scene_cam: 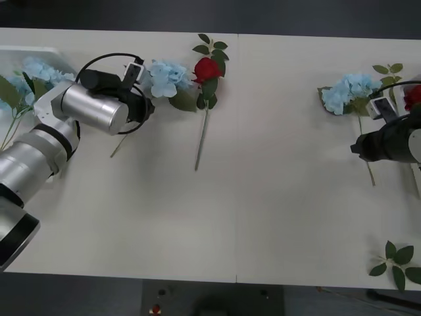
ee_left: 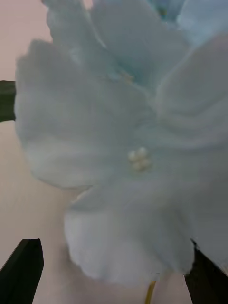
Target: Put the red flowers into the right box and the blue flowers into the left box
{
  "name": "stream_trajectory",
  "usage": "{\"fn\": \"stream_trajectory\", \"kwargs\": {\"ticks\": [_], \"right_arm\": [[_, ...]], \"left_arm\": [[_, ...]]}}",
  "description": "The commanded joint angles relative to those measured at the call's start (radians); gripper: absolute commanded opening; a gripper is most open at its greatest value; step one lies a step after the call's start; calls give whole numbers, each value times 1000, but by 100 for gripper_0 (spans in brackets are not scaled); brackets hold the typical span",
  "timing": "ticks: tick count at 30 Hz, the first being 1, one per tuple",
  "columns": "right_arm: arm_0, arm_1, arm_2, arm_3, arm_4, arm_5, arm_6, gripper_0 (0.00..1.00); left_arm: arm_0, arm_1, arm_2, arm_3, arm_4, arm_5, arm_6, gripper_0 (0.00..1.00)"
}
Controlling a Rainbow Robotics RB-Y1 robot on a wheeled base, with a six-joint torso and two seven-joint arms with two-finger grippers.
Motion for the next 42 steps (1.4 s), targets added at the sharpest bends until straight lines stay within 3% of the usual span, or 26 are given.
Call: {"fn": "stream_trajectory", "kwargs": {"ticks": [1,6,8,9,10,11,12,23,35,40,42], "right_arm": [[-16,27,-41,20,25,-12,-37,69],[-33,72,-41,100,37,-83,-48,69],[-43,89,-41,133,48,-98,-51,69],[-49,98,-41,153,52,-102,-51,69],[-59,107,-43,170,52,-107,-53,69],[-60,110,-43,178,51,-107,-53,69],[-66,115,-41,187,51,-110,-53,69],[-134,176,-41,301,41,-164,-73,69],[-137,194,-41,360,38,-211,-88,69],[-138,199,-41,373,37,-211,-90,69],[-137,202,-41,373,37,-210,-91,62]], "left_arm": [[-59,-17,2,22,-28,-20,3,84],[-58,-17,-20,22,-27,-20,6,84],[-58,-17,-28,22,-27,-20,9,72],[-58,-17,-35,22,-28,-20,12,52],[-58,-17,-38,22,-27,-20,12,17],[-58,-17,-38,22,-27,-21,12,3],[-58,-17,-38,22,-28,-23,12,0],[-58,-17,-38,22,-31,-29,9,0],[-56,-16,-41,20,-22,-21,6,0],[-56,58,-40,-130,67,154,-11,0],[-55,105,-41,-228,122,264,-14,0]]}}
